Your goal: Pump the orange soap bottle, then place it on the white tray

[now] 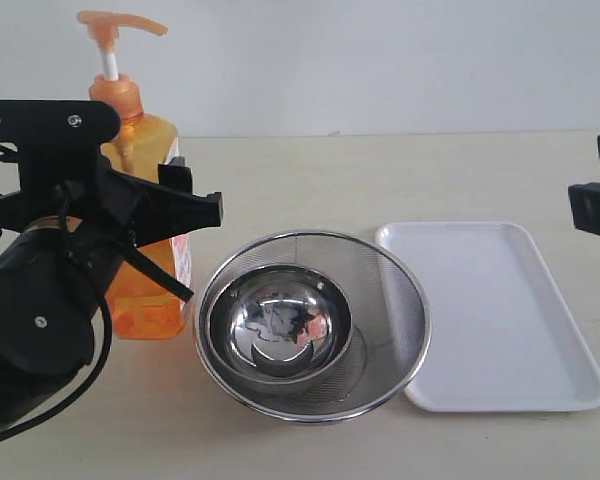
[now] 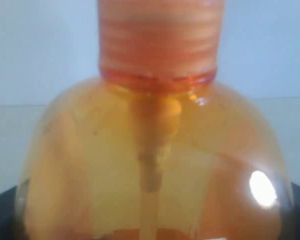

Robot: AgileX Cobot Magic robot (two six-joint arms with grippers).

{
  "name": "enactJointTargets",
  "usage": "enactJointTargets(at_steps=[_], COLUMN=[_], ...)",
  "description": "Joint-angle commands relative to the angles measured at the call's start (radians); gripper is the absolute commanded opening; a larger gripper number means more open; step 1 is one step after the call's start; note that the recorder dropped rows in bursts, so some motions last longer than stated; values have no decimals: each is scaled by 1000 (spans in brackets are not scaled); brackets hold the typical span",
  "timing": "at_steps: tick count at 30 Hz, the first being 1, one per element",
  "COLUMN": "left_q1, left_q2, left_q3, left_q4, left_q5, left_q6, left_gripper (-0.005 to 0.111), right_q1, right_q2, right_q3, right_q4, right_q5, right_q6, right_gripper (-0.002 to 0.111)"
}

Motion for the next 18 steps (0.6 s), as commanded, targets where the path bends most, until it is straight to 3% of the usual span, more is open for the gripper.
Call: enactJointTargets(at_steps=[1, 18], left_q1=[3, 3], left_q2=[-19, -55], left_q3=[-7, -7], left_q4=[80, 96], left_q5=[-56, -61], left_q6=[-4, -35], left_gripper=[5, 5], right_q1=[-1, -1], right_q2=[-9, -9], right_q3=[4, 4], right_q4=[-3, 4], right_q5=[-7, -5], right_q6=[-4, -25], right_gripper=[0, 0])
